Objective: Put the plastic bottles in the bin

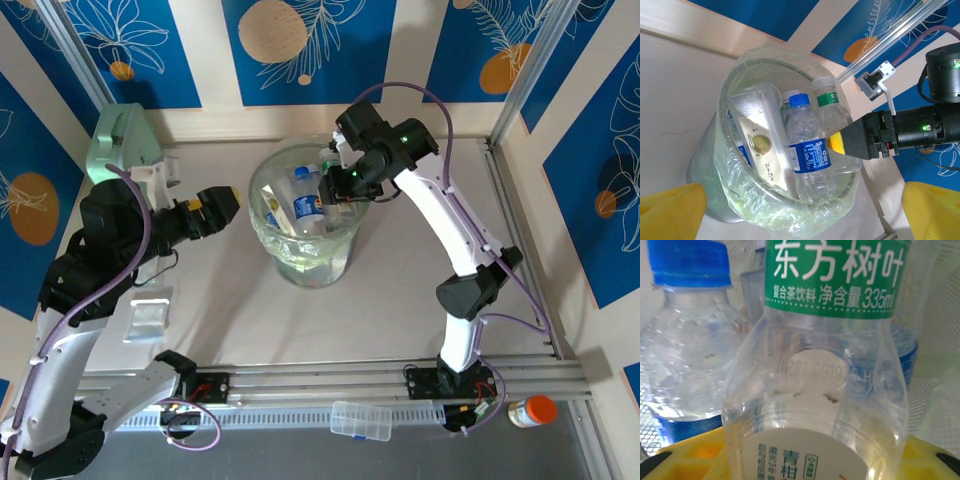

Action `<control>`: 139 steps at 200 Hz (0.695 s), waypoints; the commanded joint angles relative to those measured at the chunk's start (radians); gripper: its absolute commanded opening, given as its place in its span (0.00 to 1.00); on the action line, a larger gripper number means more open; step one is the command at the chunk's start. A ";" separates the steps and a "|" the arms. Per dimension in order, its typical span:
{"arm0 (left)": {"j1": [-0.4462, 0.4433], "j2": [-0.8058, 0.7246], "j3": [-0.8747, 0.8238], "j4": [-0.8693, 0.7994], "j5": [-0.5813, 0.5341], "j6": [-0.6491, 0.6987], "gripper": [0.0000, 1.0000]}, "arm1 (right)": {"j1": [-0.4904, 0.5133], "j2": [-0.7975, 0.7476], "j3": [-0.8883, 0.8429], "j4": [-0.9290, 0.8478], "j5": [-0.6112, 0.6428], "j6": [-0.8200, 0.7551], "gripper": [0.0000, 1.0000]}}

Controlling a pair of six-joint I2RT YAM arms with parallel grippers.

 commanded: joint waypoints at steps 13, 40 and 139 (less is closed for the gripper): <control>0.007 0.003 -0.008 -0.008 -0.012 0.026 0.99 | 0.033 0.087 0.043 -0.117 -0.024 -0.001 0.42; 0.007 0.000 -0.009 -0.018 -0.026 0.032 0.99 | 0.026 0.090 0.135 -0.157 0.009 -0.001 0.52; 0.007 0.014 -0.014 -0.033 -0.091 0.065 0.99 | -0.007 0.059 0.283 -0.136 0.086 -0.010 0.70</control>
